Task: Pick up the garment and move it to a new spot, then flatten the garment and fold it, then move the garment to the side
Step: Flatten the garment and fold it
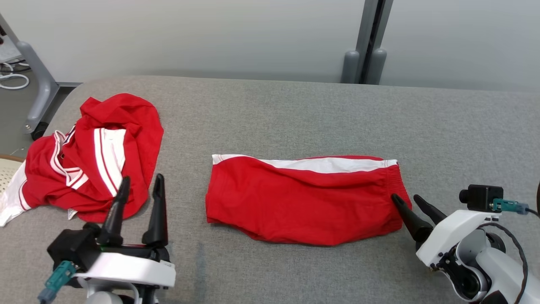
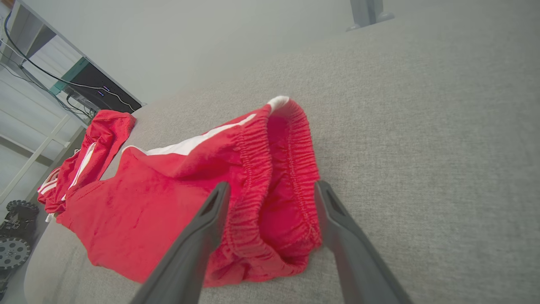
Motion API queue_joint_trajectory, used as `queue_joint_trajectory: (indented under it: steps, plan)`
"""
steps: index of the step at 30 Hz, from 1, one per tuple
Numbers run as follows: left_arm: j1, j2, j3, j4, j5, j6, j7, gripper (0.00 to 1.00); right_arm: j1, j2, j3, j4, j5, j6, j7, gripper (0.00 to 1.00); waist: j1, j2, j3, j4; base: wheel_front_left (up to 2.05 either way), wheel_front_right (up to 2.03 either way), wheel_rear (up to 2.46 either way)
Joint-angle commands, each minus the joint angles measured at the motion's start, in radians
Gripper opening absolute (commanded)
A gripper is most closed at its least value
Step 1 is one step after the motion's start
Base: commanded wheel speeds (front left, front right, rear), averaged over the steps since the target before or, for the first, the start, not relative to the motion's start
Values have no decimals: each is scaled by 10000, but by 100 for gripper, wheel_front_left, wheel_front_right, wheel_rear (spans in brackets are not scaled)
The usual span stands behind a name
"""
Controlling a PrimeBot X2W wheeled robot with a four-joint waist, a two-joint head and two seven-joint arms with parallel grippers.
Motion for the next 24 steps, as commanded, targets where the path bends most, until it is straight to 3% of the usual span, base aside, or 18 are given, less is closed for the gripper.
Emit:
queue_joint_trajectory:
  steps: [1,11,24]
  plan:
    - [58,-90,81,72,128,-133,-7,100,-173,-32,-5,101,82,6,71,100,0,0,-32,51,0,0,0]
    - [124,-982,477,894,902,-1186,-8,100,-854,84,200,1450,1030,6,1427,100,0,0,-169,504,0,0,0]
    - [-91,-1472,988,1558,1323,-1857,-8,100,-1292,186,1,2928,2334,5,3496,100,0,0,12,1060,0,0,0]
